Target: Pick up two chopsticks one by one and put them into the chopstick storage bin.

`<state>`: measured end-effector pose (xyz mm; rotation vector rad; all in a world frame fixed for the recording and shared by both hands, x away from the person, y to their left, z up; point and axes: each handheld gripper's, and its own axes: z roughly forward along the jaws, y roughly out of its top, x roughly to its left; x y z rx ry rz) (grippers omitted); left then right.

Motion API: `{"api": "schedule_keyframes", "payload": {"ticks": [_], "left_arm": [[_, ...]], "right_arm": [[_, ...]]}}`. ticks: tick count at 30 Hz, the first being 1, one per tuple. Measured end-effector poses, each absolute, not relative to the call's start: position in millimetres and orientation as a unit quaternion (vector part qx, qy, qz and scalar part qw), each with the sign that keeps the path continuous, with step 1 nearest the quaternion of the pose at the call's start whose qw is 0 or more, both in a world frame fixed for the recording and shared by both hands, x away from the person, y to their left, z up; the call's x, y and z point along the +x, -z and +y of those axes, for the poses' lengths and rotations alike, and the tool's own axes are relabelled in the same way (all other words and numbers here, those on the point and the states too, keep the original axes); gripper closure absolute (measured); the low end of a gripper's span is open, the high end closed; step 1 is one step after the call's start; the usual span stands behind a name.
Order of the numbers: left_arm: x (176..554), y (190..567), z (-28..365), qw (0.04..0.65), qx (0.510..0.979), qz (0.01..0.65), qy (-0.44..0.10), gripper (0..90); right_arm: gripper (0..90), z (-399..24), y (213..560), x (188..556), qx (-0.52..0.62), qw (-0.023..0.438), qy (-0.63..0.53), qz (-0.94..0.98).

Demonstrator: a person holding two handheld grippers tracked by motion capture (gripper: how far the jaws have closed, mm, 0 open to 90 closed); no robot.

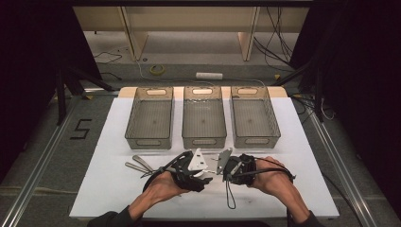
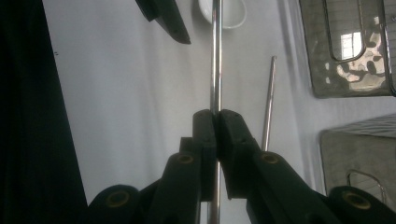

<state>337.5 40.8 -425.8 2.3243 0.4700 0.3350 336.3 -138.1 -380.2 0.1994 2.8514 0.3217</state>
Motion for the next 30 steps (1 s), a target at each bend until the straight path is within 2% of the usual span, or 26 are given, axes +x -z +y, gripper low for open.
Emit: {"api": "schedule_keyframes", "payload": {"ticks": [9, 14, 21, 22, 24, 26, 28, 30], "left_arm": [[337, 426, 41, 0.365, 0.908, 0.167, -0.119, 56.8], [339, 426, 41, 0.357, 0.915, 0.153, -0.112, 67.6], [333, 423, 39, 0.340, 0.929, 0.104, -0.107, 77.5], [332, 422, 39, 0.339, 0.931, 0.094, -0.103, 82.7], [330, 423, 37, 0.336, 0.933, 0.086, -0.099, 85.1], [329, 423, 35, 0.324, 0.936, 0.086, -0.106, 85.6], [331, 424, 36, 0.318, 0.939, 0.093, -0.095, 85.7], [332, 424, 37, 0.318, 0.938, 0.101, -0.097, 85.7]], "right_arm": [[85.8, -137, 382, 335, 0.056, 0.129, -0.106, 0.984], [85.8, -136, 384, 333, 0.053, 0.124, -0.106, 0.985], [84.6, -138, 385, 332, 0.025, 0.126, -0.112, 0.985], [80.8, -139, 385, 333, 0.027, 0.133, -0.114, 0.984], [78.0, -141, 385, 334, 0.036, 0.137, -0.115, 0.983], [75.8, -145, 383, 338, 0.039, 0.135, -0.127, 0.982], [62.6, -150, 382, 340, 0.054, 0.145, -0.148, 0.977], [60.3, -157, 379, 342, 0.082, 0.150, -0.176, 0.969]]}}
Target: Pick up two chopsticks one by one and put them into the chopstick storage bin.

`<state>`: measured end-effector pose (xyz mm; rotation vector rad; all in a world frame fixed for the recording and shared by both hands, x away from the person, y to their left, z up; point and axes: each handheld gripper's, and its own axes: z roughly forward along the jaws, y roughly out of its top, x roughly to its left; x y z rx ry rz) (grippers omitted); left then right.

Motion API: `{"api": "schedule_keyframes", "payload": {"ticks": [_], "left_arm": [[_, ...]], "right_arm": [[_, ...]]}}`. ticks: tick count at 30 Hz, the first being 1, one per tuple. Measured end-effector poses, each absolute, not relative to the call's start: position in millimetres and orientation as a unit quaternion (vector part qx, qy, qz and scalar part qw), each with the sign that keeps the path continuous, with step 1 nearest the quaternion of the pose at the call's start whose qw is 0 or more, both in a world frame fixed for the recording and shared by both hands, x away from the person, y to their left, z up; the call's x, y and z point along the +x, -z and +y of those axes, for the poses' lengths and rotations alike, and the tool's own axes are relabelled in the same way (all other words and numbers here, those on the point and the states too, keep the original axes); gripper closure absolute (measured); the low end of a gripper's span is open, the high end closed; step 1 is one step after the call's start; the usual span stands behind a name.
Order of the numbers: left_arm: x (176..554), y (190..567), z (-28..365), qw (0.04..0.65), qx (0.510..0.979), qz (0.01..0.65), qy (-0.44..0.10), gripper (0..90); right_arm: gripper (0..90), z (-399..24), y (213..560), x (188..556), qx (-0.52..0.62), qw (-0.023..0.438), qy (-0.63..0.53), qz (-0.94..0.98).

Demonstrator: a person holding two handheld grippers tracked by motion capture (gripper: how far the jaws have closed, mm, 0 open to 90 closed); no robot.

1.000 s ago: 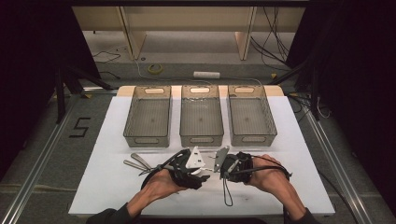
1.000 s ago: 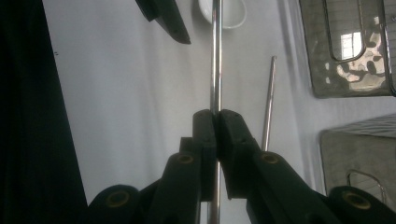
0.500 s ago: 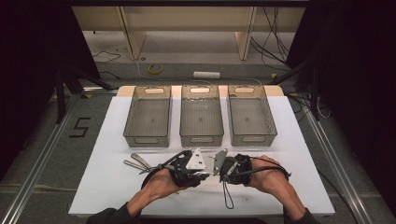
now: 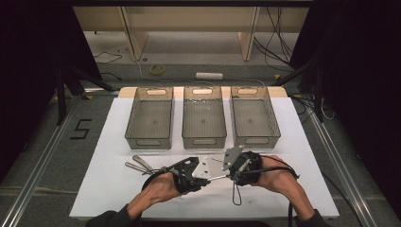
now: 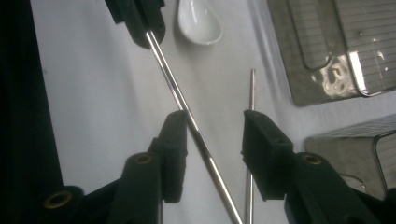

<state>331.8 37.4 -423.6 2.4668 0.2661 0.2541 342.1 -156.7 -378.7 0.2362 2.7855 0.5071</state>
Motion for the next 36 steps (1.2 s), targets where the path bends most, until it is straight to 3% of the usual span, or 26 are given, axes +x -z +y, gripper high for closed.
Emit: {"api": "schedule_keyframes", "payload": {"ticks": [2, 9, 20, 24, 36], "left_arm": [[334, 422, 39, 0.324, 0.935, 0.112, -0.095, 85.8], [348, 416, 52, 0.344, 0.918, 0.181, -0.074, 85.8], [371, 403, 86, 0.385, 0.880, 0.273, -0.063, 85.8], [380, 397, 103, 0.392, 0.865, 0.304, -0.081, 85.8], [416, 382, 158, 0.422, 0.812, 0.387, -0.114, 85.8]], "right_arm": [[54.3, -164, 376, 345, 0.099, 0.152, -0.201, 0.963], [52.4, -185, 373, 351, 0.172, 0.165, -0.253, 0.938], [40.9, -214, 388, 357, 0.260, 0.148, -0.315, 0.901], [35.6, -224, 398, 357, 0.283, 0.144, -0.333, 0.888], [30.7, -242, 422, 346, 0.317, 0.136, -0.349, 0.871]]}}
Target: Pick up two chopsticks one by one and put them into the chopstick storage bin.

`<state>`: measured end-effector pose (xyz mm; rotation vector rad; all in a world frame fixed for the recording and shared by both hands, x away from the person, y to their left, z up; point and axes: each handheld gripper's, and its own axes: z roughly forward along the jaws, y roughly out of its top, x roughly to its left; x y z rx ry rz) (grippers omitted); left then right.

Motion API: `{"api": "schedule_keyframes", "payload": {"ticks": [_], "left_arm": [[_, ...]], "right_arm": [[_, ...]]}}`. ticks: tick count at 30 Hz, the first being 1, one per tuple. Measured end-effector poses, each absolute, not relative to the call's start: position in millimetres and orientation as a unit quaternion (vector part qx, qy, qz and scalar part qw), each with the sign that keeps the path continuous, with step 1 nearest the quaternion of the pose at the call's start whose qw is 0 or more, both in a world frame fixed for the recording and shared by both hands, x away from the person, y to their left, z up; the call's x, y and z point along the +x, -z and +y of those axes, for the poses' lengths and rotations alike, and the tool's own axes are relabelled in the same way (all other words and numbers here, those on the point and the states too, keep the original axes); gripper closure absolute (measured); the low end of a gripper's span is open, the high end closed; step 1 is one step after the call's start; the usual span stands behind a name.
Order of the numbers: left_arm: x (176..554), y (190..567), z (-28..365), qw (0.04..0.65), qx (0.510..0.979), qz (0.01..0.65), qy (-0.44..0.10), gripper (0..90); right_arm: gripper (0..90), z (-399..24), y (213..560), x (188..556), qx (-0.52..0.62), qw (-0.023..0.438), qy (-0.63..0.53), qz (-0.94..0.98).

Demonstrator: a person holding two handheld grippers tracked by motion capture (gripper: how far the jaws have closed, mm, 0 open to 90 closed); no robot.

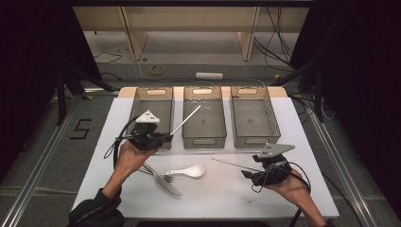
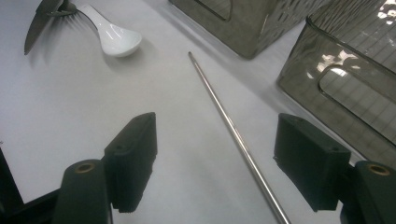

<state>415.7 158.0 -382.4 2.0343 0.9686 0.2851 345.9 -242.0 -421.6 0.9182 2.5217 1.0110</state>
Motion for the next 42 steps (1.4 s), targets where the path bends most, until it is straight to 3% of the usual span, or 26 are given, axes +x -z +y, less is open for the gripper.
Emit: {"api": "schedule_keyframes", "payload": {"ticks": [22, 42], "left_arm": [[478, 380, 210, 0.406, 0.750, 0.496, -0.162, 85.7], [519, 412, 239, 0.361, 0.709, 0.582, -0.169, 85.4]], "right_arm": [[28.3, -248, 427, 330, 0.325, 0.132, -0.376, 0.858], [25.7, -247, 425, 328, 0.320, 0.129, -0.390, 0.854]]}}
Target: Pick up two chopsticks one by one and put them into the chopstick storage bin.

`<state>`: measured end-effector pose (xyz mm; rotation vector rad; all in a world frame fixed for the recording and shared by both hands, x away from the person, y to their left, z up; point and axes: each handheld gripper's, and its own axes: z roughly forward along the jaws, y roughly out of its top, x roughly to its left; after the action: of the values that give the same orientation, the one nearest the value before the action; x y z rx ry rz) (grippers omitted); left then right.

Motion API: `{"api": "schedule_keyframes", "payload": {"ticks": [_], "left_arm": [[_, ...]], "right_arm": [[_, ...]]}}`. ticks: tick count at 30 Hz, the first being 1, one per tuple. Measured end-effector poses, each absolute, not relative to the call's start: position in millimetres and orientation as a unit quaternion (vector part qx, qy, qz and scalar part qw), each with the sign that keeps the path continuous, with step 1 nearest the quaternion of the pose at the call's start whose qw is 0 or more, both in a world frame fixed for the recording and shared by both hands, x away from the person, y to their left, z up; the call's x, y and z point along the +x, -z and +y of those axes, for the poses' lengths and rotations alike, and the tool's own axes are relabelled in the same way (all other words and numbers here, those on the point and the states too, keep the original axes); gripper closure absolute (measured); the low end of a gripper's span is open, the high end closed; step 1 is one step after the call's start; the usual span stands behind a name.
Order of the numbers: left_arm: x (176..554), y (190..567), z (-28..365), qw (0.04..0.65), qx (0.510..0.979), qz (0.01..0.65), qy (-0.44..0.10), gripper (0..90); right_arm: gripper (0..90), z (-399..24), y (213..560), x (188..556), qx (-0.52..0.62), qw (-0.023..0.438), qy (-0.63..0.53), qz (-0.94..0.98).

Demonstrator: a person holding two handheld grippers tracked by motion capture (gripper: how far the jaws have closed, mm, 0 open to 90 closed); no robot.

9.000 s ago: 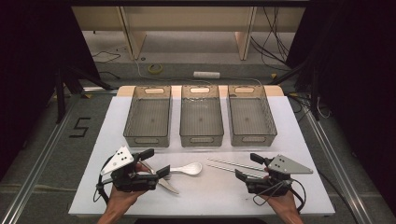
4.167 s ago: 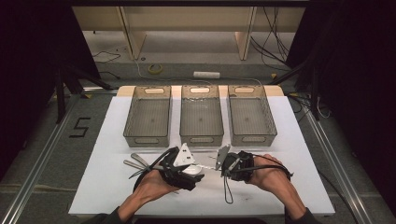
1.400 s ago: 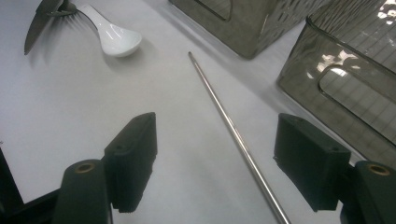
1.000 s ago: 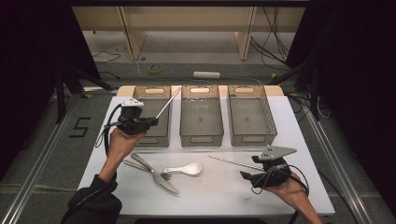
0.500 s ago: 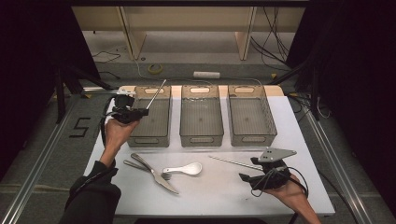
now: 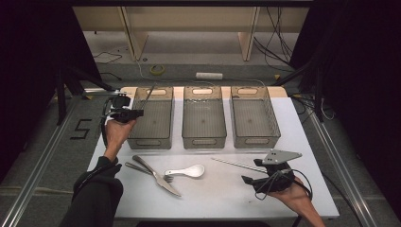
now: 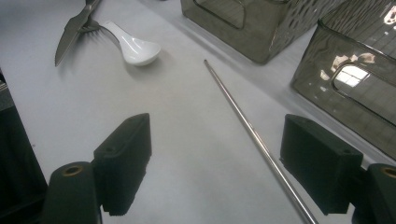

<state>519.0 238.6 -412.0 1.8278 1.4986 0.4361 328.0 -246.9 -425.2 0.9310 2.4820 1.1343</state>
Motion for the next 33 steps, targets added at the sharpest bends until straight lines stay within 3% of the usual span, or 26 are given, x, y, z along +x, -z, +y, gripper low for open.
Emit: {"api": "schedule_keyframes", "payload": {"ticks": [8, 10, 13, 15, 21, 33], "left_arm": [[522, 422, 239, 0.358, 0.698, 0.600, -0.155, 82.8], [522, 423, 239, 0.359, 0.695, 0.603, -0.155, 68.6], [520, 420, 240, 0.368, 0.690, 0.603, -0.154, 56.1], [517, 418, 238, 0.374, 0.689, 0.602, -0.148, 42.9], [499, 405, 232, 0.432, 0.697, 0.561, -0.111, 26.2], [436, 388, 205, 0.517, 0.710, 0.468, -0.095, 18.7]], "right_arm": [[25.8, -246, 425, 328, 0.317, 0.126, -0.390, 0.855], [25.8, -246, 426, 328, 0.316, 0.123, -0.390, 0.856], [25.8, -246, 426, 328, 0.315, 0.122, -0.389, 0.857], [25.8, -247, 426, 328, 0.315, 0.123, -0.390, 0.857], [25.8, -248, 424, 330, 0.316, 0.126, -0.388, 0.856], [26.6, -252, 413, 346, 0.307, 0.134, -0.333, 0.882]]}}
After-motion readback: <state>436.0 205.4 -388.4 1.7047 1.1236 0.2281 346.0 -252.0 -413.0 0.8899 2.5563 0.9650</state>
